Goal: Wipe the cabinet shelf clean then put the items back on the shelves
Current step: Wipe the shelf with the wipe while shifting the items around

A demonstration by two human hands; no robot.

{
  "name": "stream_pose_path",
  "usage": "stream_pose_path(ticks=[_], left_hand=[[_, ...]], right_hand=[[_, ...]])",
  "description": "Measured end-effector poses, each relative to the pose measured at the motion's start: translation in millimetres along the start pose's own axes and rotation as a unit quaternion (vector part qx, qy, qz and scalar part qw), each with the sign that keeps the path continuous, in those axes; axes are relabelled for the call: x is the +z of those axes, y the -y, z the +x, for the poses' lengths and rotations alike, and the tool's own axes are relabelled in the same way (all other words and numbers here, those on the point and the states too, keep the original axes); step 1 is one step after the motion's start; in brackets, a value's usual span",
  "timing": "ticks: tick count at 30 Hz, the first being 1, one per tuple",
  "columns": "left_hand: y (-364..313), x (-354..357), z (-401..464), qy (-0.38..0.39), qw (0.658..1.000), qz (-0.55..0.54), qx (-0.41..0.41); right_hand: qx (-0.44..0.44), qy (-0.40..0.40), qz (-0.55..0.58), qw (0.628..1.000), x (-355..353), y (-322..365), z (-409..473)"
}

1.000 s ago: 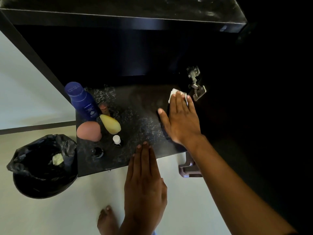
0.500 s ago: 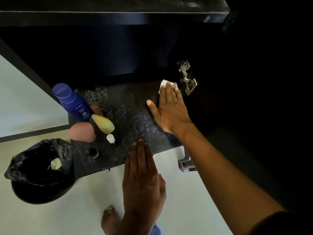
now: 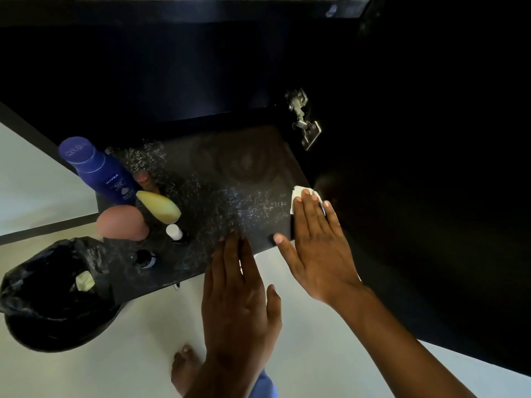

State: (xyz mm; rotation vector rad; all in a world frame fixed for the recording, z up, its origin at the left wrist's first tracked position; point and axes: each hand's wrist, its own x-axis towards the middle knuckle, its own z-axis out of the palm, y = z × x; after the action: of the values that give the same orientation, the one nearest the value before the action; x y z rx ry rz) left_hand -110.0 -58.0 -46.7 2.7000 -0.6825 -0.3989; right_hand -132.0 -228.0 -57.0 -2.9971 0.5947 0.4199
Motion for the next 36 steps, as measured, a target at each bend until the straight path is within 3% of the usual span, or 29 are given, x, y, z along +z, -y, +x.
stream_pose_path(ticks=[11, 21, 28, 31, 36], left_hand=[[3, 0, 9, -0.006, 0.999, 0.039, 0.016], [25, 3, 10, -0.021, 0.998, 0.050, 0.035], [33, 2, -1, -0.021, 0.997, 0.042, 0.055], [35, 1, -10, -0.005, 0.998, 0.037, 0.059], [42, 2, -19, 0.003, 0.998, 0.028, 0.047]], right_hand=[[-0.014, -0.042, 0.051, 0.998, -14, 19, 90], [0.028, -0.038, 0.043, 0.998, 24, -7, -23], [0.062, -0.068, 0.082, 0.992, 32, 14, -17], [0.027, -0.057, 0.094, 0.994, 27, 27, -11], [-0.120, -0.014, 0.095, 0.988, 16, 60, -21]])
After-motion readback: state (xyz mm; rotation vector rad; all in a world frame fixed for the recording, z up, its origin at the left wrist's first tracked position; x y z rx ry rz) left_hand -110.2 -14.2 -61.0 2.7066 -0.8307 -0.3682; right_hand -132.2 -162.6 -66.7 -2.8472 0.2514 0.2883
